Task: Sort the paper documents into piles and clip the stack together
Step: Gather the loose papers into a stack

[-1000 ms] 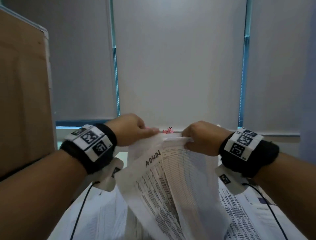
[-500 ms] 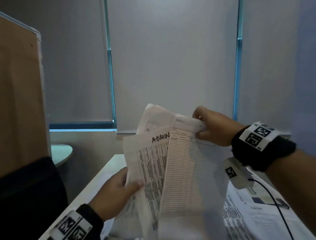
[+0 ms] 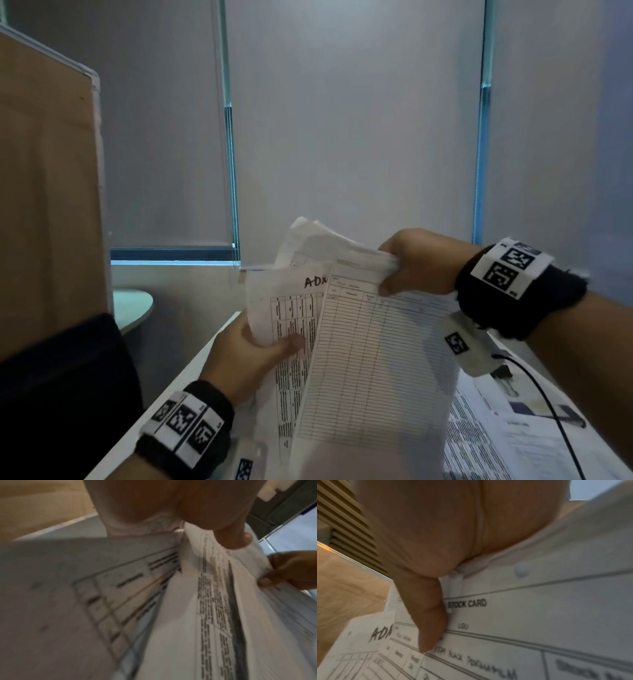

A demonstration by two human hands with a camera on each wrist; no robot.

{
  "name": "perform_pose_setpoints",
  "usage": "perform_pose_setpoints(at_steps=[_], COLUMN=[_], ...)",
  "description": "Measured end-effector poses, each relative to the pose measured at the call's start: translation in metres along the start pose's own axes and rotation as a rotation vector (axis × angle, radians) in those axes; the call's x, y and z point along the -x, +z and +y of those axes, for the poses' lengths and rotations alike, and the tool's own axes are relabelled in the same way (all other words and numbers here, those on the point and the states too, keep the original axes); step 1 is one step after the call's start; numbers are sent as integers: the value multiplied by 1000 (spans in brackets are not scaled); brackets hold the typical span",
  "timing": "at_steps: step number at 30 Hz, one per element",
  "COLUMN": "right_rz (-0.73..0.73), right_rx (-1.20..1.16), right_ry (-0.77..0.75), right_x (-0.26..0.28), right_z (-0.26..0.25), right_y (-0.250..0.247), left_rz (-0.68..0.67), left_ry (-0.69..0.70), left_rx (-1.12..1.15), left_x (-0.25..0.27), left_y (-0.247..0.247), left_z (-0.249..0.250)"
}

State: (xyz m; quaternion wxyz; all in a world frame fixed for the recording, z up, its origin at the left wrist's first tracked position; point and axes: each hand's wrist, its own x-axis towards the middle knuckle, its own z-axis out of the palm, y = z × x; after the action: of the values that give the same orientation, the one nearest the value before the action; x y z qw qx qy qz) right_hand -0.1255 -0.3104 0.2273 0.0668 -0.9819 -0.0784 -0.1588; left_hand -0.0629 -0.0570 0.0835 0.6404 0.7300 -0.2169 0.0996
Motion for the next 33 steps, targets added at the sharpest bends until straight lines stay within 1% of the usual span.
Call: perform_pose_setpoints(at_steps=[2, 3, 6, 7, 8, 10, 12, 13, 14, 15, 16, 18, 19, 20, 22, 23, 25, 27, 28, 30, 31, 33], right_rz=[40, 65, 141, 185, 258, 478, 701, 758, 747, 682, 583, 378, 322, 310, 333, 333, 328, 278, 254, 269, 293, 365], right_rx=[-21, -17, 31, 59, 85, 53, -144, -292, -465, -642, -799, -970, -1013, -1039, -1072, -1134, -1344, -1462, -1430, -1285, -1217, -1070], right_ry=[-18, -26, -36, -42, -44, -12, 95, 167, 243, 299, 321, 330, 331, 355, 410, 424, 397, 335, 282, 170, 132, 85], right_x=[-3, -5, -10, -10, -11, -9, -1, 3, 8, 12, 17, 23, 24, 23, 19, 16, 12, 11, 10, 6, 3, -2], right_z=[-6, -9, -19, -20, -18, -6, 14, 25, 34, 42, 46, 48, 48, 49, 53, 57, 61, 51, 44, 31, 25, 12], right_y=[-5, -5, -3, -1, 1, 8, 22, 35, 52, 72, 92, 128, 144, 156, 173, 178, 183, 182, 181, 180, 178, 168], left_rz=[-12, 12, 142, 162, 177, 193, 216, 233, 250, 265, 273, 260, 238, 223, 195, 192, 191, 157, 119, 56, 46, 83], left_ry=[-8, -13, -39, -55, -69, -68, -58, -63, -80, -98, -119, -141, -142, -136, -112, -108, -109, -137, -158, -172, -162, -119], left_rx=[-4, 12, 51, 52, 57, 100, 122, 140, 162, 181, 191, 198, 199, 203, 227, 256, 328, 333, 301, 193, 149, 101], left_x=[-2, -4, -8, -8, -8, -6, -4, -5, -5, -5, -5, -5, -4, -3, -1, -2, -2, -3, -4, -6, -8, -16], left_y=[7, 11, 20, 21, 22, 20, 17, 15, 14, 12, 12, 13, 14, 16, 16, 15, 11, 8, 8, 10, 11, 10], left_z=[4, 3, 5, 5, 3, -1, -4, -8, -10, -14, -16, -21, -23, -25, -28, -31, -40, -48, -50, -52, -51, -48])
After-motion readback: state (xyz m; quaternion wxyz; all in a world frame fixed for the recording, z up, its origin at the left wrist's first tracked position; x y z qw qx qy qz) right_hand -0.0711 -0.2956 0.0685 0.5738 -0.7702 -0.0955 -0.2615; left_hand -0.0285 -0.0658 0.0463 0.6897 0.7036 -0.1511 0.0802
